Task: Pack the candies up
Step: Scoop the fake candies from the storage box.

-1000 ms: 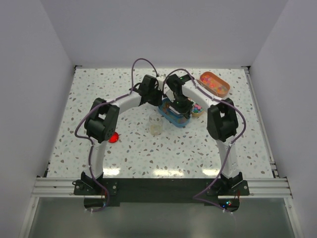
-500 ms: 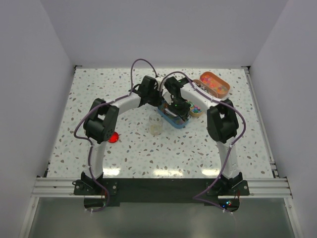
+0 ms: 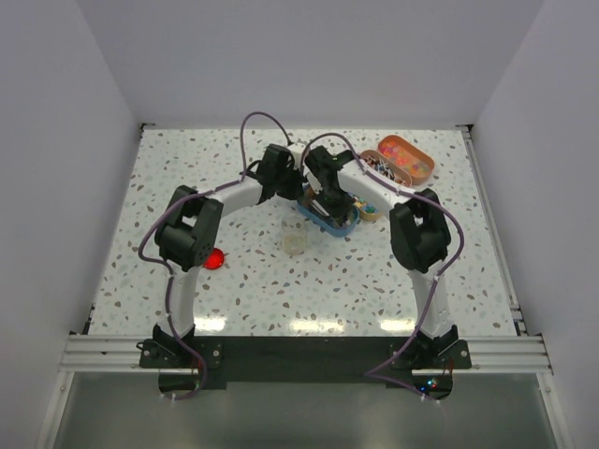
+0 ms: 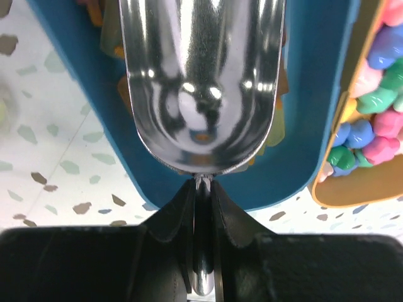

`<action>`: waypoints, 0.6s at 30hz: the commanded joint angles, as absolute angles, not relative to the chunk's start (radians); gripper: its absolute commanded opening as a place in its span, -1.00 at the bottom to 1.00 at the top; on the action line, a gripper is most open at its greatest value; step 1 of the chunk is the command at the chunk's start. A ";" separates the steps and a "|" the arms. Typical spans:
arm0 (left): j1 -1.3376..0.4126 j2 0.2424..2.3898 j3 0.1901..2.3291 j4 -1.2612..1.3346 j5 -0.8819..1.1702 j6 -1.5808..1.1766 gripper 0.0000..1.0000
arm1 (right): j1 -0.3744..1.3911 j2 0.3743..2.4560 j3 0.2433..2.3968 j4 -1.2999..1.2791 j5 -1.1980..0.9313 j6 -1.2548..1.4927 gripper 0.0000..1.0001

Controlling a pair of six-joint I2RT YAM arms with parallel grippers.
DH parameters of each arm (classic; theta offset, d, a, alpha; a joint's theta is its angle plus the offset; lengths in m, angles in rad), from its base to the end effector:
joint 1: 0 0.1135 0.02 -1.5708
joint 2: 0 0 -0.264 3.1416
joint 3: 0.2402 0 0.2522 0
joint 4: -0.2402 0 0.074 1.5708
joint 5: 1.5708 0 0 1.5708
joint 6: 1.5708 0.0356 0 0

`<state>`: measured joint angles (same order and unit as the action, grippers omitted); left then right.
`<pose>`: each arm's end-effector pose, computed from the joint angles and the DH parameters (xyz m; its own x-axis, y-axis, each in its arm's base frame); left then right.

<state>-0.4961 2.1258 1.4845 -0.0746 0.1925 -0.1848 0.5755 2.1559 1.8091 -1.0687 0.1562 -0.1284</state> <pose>0.4132 -0.2314 0.1679 -0.6765 0.1611 -0.7186 0.4780 0.8384 -0.2621 0.3667 0.2313 0.1989 -0.7558 -0.6411 -0.1337 -0.6193 0.7660 -0.1722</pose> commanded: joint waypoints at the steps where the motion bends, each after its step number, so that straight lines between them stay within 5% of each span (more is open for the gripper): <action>1: -0.552 2.025 1.476 -0.017 0.328 -0.190 -1.00 | 0.568 2.091 1.780 -0.796 0.199 0.028 -1.00; 18: -0.549 2.008 1.482 0.002 0.304 -0.169 -1.00 | 0.566 2.019 1.601 -0.666 0.032 -0.187 -1.00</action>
<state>-0.5003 2.0975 1.4597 -0.0479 0.1894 -0.1680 0.5602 2.0613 1.6054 -0.7994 0.0860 -0.0731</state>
